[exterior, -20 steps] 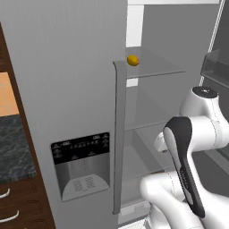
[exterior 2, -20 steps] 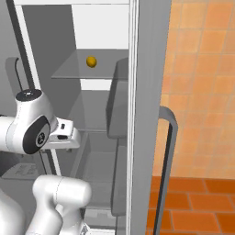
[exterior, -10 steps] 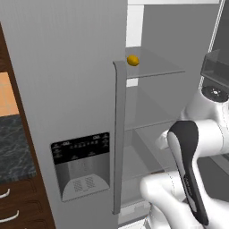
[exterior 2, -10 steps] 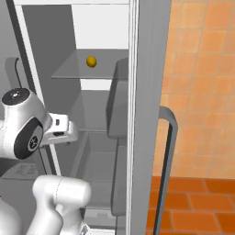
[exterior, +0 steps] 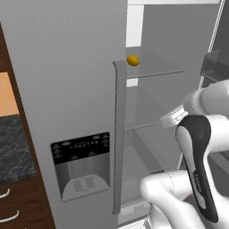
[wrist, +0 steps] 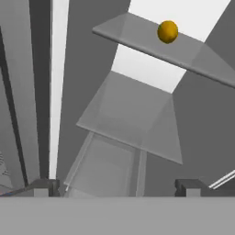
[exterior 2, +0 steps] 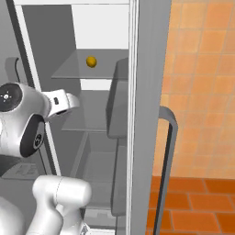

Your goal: Place one lemon and one steak in each tupperware on the nearby counter, to pack two identical lunches.

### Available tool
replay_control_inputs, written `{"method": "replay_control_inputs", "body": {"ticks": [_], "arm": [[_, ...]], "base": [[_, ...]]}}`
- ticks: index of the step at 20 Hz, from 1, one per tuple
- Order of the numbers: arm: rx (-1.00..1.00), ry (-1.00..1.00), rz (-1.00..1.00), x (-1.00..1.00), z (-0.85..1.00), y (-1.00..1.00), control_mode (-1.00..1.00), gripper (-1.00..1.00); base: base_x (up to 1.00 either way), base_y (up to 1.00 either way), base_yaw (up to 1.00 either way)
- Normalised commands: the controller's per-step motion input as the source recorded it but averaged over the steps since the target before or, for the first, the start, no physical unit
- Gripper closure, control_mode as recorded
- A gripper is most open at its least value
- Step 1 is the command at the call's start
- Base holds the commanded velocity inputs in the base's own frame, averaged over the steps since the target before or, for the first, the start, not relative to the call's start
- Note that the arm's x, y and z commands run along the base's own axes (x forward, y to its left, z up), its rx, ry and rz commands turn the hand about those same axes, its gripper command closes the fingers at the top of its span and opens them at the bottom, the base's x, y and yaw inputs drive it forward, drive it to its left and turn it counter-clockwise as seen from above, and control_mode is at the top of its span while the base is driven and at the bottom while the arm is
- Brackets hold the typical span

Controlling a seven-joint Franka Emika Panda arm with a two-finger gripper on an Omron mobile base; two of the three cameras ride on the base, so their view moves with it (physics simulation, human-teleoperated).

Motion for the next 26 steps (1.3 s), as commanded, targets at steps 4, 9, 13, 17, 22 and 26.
{"method": "replay_control_inputs", "body": {"ticks": [4,9,13,17,22,26], "arm": [[0.0,0.03,-0.11,1.0,1.0,0.0,-1.0,-1.0],[0.0,0.03,-0.15,1.0,0.57,0.0,-1.0,-1.0],[0.05,0.1,-0.08,0.84,-0.03,-0.06,-1.0,-1.0],[0.25,0.0,0.0,0.69,-0.16,-0.01,-1.0,-1.0],[0.28,0.0,0.0,0.55,-0.07,-0.01,-1.0,-1.0],[0.01,0.0,0.0,0.6,-0.02,0.24,-1.0,-1.0]], "base": [[0.0,0.0,0.0],[0.0,0.0,0.0],[0.0,0.0,0.0],[0.0,0.0,0.0],[0.0,0.0,0.0],[0.0,0.0,0.0]]}}
